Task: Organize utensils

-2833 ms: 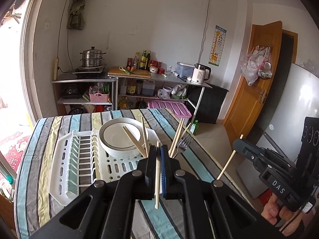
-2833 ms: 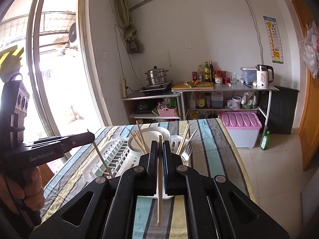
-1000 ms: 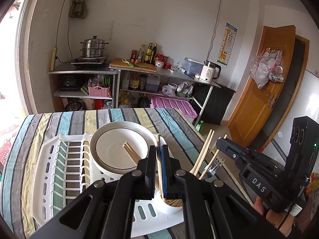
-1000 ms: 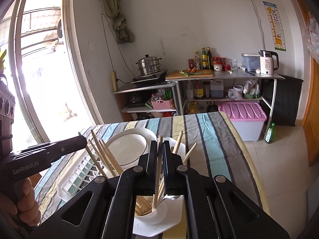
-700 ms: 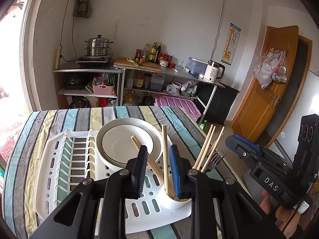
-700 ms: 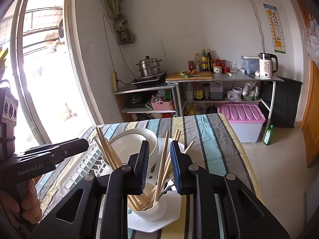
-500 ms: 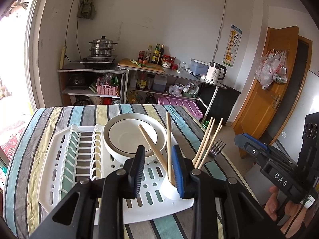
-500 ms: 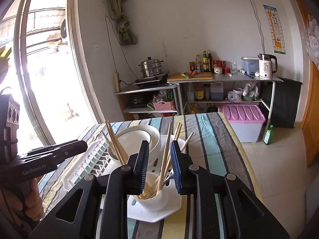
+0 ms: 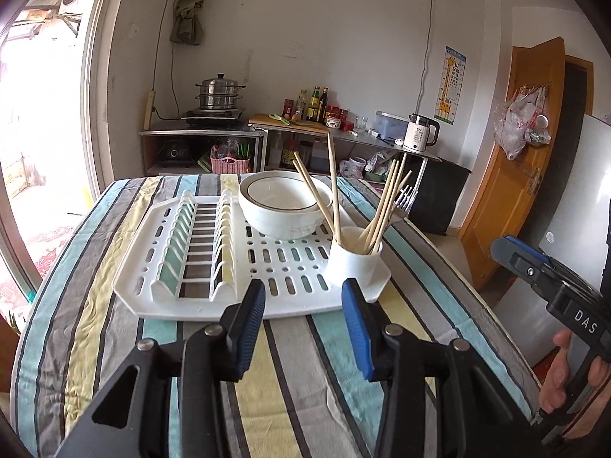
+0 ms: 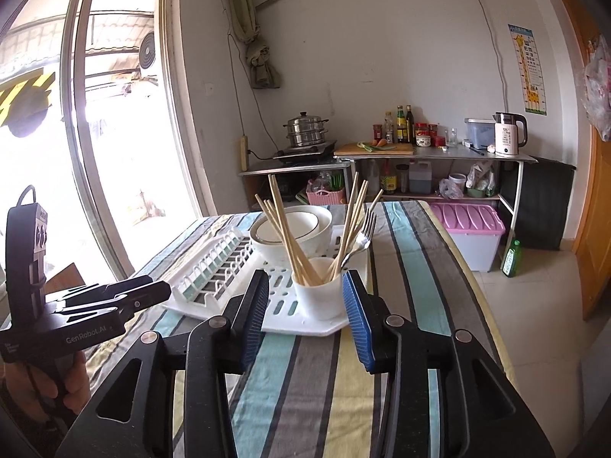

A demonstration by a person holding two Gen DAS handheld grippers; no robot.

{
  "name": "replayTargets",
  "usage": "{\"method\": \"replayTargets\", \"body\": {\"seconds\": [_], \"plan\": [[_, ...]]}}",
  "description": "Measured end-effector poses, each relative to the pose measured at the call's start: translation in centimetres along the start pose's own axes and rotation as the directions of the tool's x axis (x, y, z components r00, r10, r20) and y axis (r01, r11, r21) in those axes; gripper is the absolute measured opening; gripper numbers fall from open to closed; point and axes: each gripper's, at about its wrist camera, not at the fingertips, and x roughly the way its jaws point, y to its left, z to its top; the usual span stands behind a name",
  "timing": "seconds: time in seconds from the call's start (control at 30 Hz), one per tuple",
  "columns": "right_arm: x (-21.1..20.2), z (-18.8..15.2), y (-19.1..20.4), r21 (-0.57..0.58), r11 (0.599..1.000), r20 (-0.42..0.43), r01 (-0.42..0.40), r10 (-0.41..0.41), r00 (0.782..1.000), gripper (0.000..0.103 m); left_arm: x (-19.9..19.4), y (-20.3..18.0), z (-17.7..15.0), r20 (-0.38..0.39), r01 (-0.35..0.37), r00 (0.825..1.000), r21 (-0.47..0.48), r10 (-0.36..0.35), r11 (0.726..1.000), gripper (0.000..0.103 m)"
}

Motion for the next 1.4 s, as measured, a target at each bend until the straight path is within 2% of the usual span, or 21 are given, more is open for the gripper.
{"method": "replayTargets", "body": {"seconds": [0.33,0.47,0.8,1.13,1.4], "plan": [[-4.1,-5.9,2.1,-0.014,1.0,-0.046,0.028,-0.029,0.999,0.048,-4.5,-0.4,-5.9,0.011,-0.05,0.999,0.011,0.05,0.999,0.048],[-5.7,-7.6,3.0,-0.025,0.999,-0.047,0.037,-0.038,0.998,0.055,-6.2,-0.5,-8.0,0.015,-0.073,0.997,0.002,0.073,0.997,0.048],[-8.3,-11.0,4.4,-0.02,0.998,-0.05,0.059,-0.06,0.997,0.059,-10.0,-0.7,-12.3,0.046,-0.139,0.989,0.016,0.138,0.99,0.048],[-9.0,-11.7,4.7,-0.037,0.995,-0.036,0.091,-0.092,0.995,0.059,-11.8,-0.7,-13.3,0.104,-0.173,0.98,0.003,0.172,0.985,0.051],[-8.9,-11.9,4.8,-0.036,0.996,-0.04,0.086,-0.087,0.995,0.059,-11.2,-0.8,-13.6,0.084,-0.158,0.984,-0.004,0.157,0.987,0.052]]}}
